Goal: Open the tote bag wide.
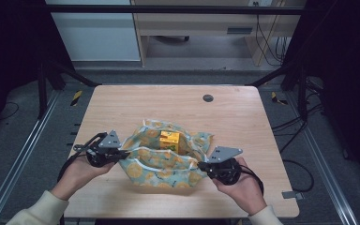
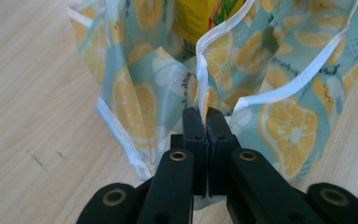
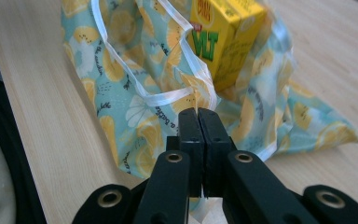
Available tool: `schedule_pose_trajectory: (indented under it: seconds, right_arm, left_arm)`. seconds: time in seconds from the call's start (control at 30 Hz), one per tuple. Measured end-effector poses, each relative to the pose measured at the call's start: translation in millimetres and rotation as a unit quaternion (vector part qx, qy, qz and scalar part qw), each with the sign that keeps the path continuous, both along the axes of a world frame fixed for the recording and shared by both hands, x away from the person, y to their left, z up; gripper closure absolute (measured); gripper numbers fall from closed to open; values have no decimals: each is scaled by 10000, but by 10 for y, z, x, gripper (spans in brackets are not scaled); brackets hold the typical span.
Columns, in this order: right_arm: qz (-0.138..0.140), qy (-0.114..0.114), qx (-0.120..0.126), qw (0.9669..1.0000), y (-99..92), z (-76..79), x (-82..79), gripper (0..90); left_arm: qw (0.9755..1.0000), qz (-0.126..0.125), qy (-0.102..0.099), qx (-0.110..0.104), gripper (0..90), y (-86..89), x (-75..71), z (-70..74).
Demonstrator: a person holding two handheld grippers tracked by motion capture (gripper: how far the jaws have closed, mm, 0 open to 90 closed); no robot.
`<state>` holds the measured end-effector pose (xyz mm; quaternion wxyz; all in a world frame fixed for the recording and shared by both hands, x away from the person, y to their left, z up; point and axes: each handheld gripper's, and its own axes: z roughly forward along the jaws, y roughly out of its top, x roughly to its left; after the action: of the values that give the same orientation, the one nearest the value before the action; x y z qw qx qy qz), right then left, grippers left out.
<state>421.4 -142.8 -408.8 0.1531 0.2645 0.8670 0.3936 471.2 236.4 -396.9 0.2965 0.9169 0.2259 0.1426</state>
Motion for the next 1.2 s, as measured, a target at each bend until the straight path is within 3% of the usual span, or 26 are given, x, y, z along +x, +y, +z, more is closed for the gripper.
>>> schedule_pose_trajectory:
  seconds: [0.17,0.23,0.27,0.3,0.4,0.6,0.73,0.8,0.93,1.07,1.13,1.17,1.2]
  right_arm:
    - [-29,243,-157,9996,22,-132,18,861]
    - [-7,318,-149,9994,49,-136,38,765]
    - [-5,280,-125,9995,69,-102,54,674]
    - [-5,280,-125,9995,69,-102,54,674]
    - [-43,189,-109,9998,112,26,112,562]
    - [-234,58,-233,9994,175,111,286,553]
    - [-547,245,-52,9982,224,60,542,544]
    - [-591,282,-17,9979,242,40,590,541]
    - [-782,388,-116,9961,334,-66,797,478]
    - [-824,480,-252,9951,362,-123,878,478]
    - [-805,493,-384,9948,374,-148,907,624]
    - [-805,493,-384,9948,374,-148,907,624]
    - [-797,516,-398,9947,376,-156,916,696]
  left_arm:
    - [9999,-20,58,135,889,-31,6,-116]
    - [9998,-34,76,163,888,-50,2,-167]
    - [9997,-71,122,219,888,-68,-6,-217]
    - [9997,-71,122,219,888,-68,-6,-217]
    - [9988,-167,219,405,889,-90,-14,-297]
    - [9987,-174,226,433,886,-104,-14,-343]
    - [9987,-172,198,442,883,-106,-7,-347]
    - [9987,-169,189,433,883,-102,-3,-341]
    - [9991,-120,174,361,884,-81,10,-318]
    - [9991,-98,167,367,886,-74,7,-330]
    - [9992,-85,161,348,888,-73,4,-337]
    - [9992,-85,161,348,888,-73,4,-337]
    - [9992,-96,168,349,888,-74,5,-338]
